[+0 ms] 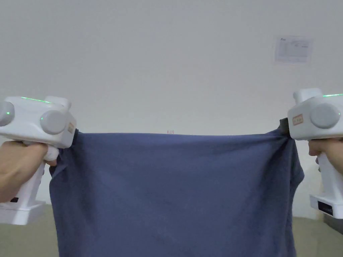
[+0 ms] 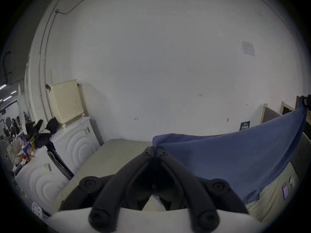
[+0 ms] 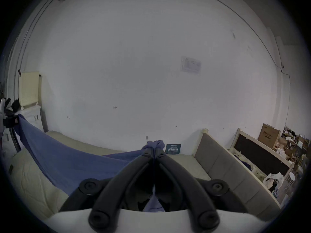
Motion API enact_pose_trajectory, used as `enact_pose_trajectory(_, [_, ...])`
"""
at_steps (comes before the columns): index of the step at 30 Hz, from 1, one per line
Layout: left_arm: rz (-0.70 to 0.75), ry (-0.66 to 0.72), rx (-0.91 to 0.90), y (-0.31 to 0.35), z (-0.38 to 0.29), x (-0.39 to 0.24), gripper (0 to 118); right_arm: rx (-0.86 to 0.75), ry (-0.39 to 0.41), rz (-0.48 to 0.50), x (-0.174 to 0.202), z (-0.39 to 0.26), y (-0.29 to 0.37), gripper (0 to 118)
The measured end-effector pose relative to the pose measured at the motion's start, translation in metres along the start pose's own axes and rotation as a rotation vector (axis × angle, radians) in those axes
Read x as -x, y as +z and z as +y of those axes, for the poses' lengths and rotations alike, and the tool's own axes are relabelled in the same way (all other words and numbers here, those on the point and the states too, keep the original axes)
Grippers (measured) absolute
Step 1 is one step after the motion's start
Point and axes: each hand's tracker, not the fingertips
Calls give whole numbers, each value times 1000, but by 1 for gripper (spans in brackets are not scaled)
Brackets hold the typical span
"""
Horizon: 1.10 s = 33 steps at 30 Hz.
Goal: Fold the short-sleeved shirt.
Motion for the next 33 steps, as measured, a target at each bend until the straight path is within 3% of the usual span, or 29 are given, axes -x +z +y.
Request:
enact_pose_trajectory(6, [-41,6,156,-32,-95,-12,2,158,-31,57,13,-108,-31,0])
enact_pose_trajectory(10, [-82,2,281,-31,-179,-13,2,277,-62,103,20,-208,-15,0])
enact_pose_trajectory(11, [-91,5,310,-25,-201,-12,2,339,-17,128,19,-234,-12,0])
enact_pose_trajectory(13, [-105,19,350,-9,-242,-7,2,386,11,122,23,-283,13,0])
enact_pose_trajectory(14, [-113,12,396,-2,-261,-3,2,430,26,165,22,-305,29,0])
enact_pose_trajectory(18, [-131,2,463,51,-328,18,2,495,-37,175,18,-375,104,0])
enact_pose_trajectory(27, [-176,-18,559,205,-415,69,2,552,-113,202,-10,-449,263,0])
enact_pose_trajectory(33, [-194,-24,578,263,-443,80,2,583,-119,209,-22,-468,306,0])
